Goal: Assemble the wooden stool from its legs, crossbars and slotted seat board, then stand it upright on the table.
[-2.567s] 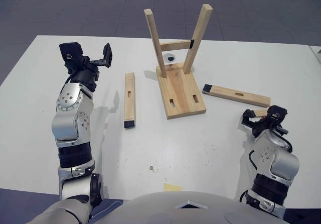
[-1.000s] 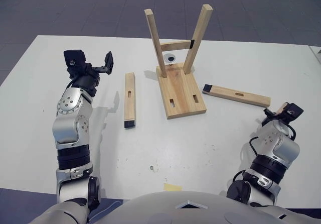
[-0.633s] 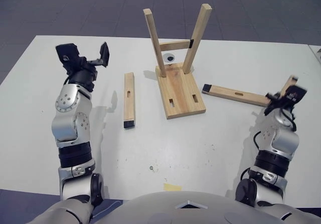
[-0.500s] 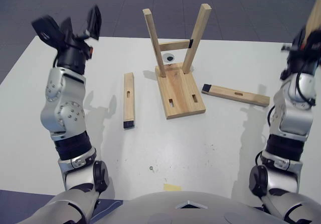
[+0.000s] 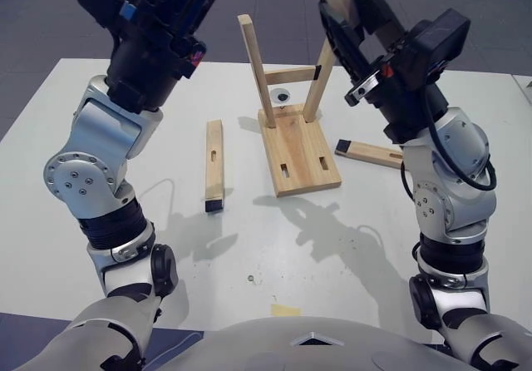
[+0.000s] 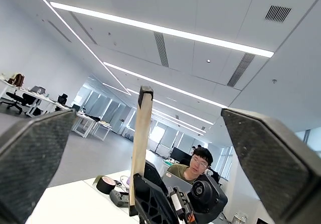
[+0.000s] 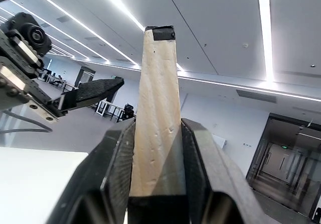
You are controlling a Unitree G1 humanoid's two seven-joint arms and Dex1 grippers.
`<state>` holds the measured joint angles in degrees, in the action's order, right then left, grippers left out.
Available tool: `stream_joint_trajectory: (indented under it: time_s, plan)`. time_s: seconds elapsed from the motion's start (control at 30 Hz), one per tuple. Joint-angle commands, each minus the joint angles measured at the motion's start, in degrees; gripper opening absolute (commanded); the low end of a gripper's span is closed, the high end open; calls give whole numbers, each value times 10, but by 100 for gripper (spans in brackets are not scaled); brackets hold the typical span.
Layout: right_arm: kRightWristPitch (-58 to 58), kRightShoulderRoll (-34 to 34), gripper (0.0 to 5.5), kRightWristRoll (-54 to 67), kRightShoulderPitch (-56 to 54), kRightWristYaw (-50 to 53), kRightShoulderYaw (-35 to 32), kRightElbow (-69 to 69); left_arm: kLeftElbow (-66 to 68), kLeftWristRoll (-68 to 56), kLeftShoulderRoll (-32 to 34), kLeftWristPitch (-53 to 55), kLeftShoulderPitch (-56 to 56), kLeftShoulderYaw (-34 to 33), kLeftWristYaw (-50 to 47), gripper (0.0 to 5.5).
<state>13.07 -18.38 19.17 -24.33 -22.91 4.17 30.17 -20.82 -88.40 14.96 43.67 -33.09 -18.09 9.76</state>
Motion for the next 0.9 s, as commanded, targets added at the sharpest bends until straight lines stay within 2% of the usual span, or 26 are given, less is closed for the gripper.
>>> stream_joint_trajectory:
  time_s: [0.03, 0.1, 0.23, 0.53, 0.9]
  plan:
    - [7, 6, 129, -6, 16, -7, 27, 24, 9, -10, 22, 6, -7, 13, -12, 540]
    - [-6, 8, 129, -31, 28, -6, 48, 22, 18, -10, 24, 1, -18, 20, -27, 540]
    - [-17, 20, 129, -69, 40, 10, 70, 17, 26, -23, 40, 10, -26, 27, -34, 489]
    - [-24, 48, 129, -111, 51, 34, 84, 7, 4, 43, 65, 19, -39, 81, -11, 340]
    - [-28, 68, 129, -150, 71, 55, 92, 7, 12, 65, 60, 1, -67, 76, -24, 146]
